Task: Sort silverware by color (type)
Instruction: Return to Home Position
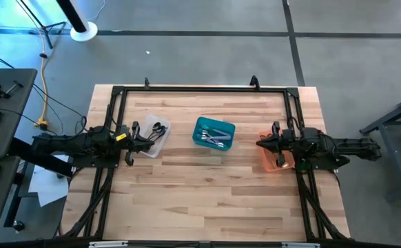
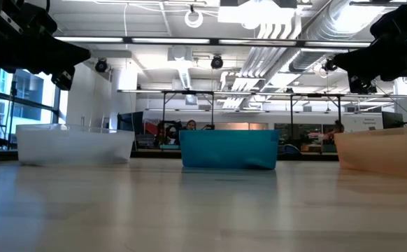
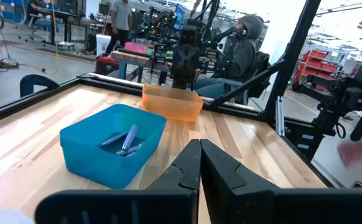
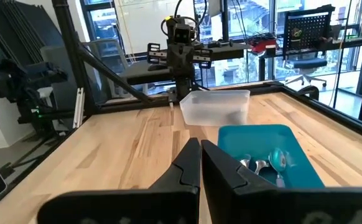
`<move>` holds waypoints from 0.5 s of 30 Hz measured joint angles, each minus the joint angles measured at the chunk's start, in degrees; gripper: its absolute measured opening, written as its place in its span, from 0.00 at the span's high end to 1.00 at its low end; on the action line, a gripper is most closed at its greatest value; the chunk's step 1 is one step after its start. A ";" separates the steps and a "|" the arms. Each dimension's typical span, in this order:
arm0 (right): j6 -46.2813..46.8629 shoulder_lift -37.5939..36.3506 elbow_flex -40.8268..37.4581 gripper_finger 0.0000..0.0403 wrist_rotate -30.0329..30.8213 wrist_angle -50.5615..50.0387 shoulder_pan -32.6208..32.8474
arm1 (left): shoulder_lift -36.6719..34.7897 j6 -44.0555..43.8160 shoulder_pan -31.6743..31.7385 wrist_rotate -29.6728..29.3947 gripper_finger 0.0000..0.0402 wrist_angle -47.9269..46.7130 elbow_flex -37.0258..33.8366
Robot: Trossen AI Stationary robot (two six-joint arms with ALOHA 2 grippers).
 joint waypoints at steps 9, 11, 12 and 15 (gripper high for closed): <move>1.46 -0.02 0.00 1.00 0.00 -0.05 0.00 | 0.00 0.00 0.01 0.00 1.00 -0.01 0.00; 1.46 -0.02 0.00 1.00 0.00 -0.07 0.00 | 0.00 0.00 0.00 0.00 1.00 0.01 0.00; 1.46 -0.02 0.00 1.00 0.00 -0.09 0.00 | 0.00 0.00 0.01 0.00 1.00 -0.01 0.00; 1.46 -0.02 0.00 1.00 0.00 -0.09 0.00 | 0.00 0.00 0.00 0.00 1.00 0.01 0.00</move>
